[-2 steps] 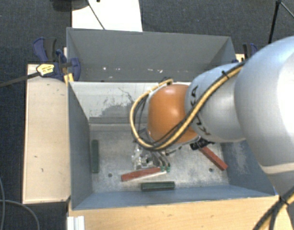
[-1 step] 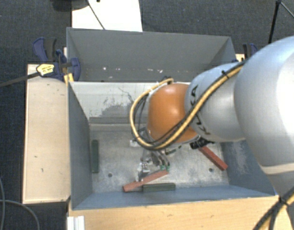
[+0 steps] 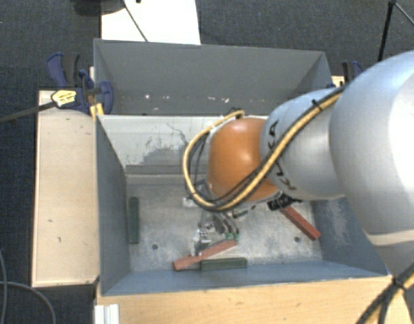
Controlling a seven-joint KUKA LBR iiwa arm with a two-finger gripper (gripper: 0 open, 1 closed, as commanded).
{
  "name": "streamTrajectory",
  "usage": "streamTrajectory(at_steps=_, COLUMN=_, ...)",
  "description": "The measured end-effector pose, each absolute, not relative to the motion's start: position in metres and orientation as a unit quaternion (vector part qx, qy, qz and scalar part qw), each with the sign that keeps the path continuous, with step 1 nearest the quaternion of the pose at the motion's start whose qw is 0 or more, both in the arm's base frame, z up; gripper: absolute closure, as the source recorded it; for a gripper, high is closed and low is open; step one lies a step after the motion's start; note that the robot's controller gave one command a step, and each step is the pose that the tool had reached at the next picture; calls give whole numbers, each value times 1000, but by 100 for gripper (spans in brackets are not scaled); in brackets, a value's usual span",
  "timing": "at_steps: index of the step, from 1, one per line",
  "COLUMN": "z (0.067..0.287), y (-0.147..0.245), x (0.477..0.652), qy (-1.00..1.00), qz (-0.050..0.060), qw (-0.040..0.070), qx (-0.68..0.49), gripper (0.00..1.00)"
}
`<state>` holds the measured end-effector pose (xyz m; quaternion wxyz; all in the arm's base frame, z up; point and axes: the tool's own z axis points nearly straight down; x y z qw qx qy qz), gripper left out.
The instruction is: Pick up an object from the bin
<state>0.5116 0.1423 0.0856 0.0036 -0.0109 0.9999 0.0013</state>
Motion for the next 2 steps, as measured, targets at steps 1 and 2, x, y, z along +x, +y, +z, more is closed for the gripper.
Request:
streamTrajectory(at_steps=1, z=86, y=142, x=511, qy=1000, qz=1, qw=3, qx=-14, gripper=0)
streamTrajectory(at_steps=2, z=77, y=129, x=534, qy=999, qz=1, qw=1, qx=-43, gripper=0)
